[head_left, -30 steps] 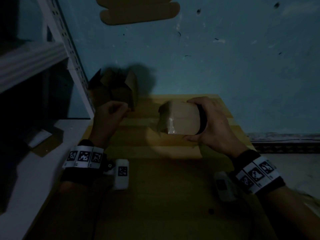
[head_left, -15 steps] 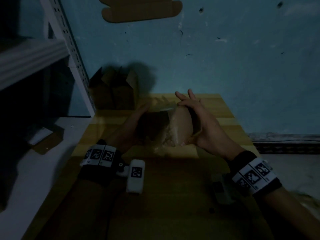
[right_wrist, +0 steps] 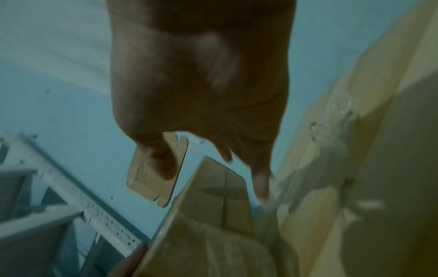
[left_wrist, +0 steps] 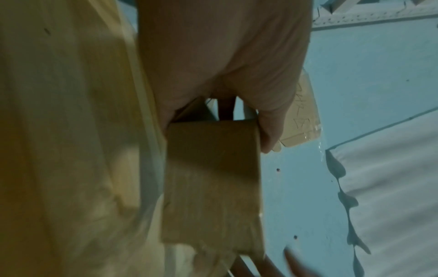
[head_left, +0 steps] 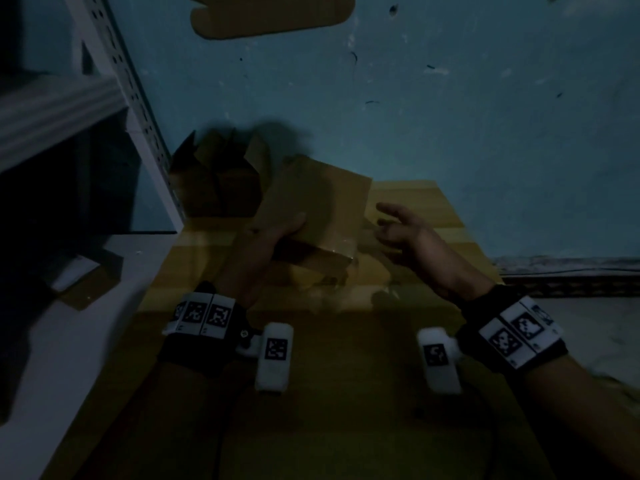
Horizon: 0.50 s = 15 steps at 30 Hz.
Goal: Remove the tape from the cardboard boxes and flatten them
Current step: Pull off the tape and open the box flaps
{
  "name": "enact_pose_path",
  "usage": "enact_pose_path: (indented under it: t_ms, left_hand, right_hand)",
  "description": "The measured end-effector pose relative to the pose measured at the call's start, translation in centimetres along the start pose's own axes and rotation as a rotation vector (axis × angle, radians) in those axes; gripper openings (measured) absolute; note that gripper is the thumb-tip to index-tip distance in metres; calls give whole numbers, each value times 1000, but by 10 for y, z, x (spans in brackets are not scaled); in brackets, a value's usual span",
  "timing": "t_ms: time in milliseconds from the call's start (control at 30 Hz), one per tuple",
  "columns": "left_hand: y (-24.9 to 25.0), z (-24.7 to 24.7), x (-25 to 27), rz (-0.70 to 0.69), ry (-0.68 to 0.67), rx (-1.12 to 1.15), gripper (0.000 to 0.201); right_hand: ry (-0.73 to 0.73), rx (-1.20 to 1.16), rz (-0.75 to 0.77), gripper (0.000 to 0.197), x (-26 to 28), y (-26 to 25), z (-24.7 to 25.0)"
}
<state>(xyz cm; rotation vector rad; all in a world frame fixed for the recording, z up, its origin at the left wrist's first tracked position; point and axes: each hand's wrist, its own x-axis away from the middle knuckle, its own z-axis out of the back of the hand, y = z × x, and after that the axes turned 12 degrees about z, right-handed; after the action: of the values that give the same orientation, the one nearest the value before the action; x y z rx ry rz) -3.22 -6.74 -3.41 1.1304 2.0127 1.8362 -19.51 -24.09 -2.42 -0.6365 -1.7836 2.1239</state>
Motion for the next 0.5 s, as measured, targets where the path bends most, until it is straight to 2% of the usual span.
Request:
enact_pose_path:
  t_ms: [67, 133, 200, 267, 333, 433, 500]
  left_hand:
    - [-3, -6, 1, -37, 6, -3, 70]
    - [-5, -13, 4, -87, 3, -26, 62]
    - [-7, -19, 7, -130, -6, -52, 50]
    - [-9, -24, 10, -168, -28, -84, 43]
    - [-12, -25, 10, -200, -31, -116, 48]
    - [-12, -26, 11, -219, -13, -134, 78]
    - [-11, -27, 13, -217, -7, -126, 87]
  right_hand:
    - [-61, -133, -68, 68, 0, 0, -4]
    - [-119, -161, -54, 66, 1, 1, -8]
    - [-118, -153, -22, 62, 3, 1, -13]
    - [-81, -128, -2, 67, 2, 4, -13]
    - [-62, -94, 10, 67, 2, 4, -14]
    - [-49, -36, 19, 64, 3, 5, -14]
    - [-32, -55, 23, 61, 3, 4, -14]
